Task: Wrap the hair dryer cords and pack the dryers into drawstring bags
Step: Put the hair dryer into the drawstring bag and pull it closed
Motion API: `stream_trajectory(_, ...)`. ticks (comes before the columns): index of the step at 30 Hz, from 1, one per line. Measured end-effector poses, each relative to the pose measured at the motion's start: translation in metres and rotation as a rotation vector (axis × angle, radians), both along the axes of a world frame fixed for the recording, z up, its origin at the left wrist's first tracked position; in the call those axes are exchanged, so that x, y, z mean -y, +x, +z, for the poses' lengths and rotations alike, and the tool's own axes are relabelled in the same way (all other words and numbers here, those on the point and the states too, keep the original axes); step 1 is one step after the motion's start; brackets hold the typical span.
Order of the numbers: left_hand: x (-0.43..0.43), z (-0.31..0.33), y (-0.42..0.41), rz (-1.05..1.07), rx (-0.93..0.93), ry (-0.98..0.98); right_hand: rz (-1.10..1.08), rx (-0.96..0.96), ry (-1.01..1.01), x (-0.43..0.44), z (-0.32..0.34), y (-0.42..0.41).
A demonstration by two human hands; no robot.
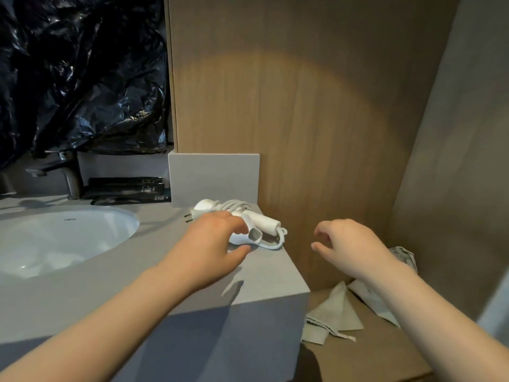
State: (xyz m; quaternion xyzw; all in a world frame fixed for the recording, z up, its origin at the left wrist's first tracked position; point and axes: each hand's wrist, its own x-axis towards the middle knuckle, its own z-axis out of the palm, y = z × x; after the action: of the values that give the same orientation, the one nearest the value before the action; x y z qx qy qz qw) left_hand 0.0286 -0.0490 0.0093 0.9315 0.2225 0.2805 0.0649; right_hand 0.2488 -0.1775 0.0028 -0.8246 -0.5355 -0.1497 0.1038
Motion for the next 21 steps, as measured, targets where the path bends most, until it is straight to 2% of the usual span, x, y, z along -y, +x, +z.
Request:
stream_trajectory(6,0.075,-0.032,0.038,-0.165,-0.109,-0.019,-0.085,0.008,-0.104,0.086,-0.033,0.023)
stream_trajectory(12,0.124,-0.076,0.104,-0.279,-0.275,-0.064,-0.242,-0.12,-0.199,0.158,-0.091,0.066)
stream_trajectory(21,0.121,-0.169,0.216,-0.222,-0.586,-0.195,-0.354,-0.393,-0.305,0.19,-0.176,0.138)
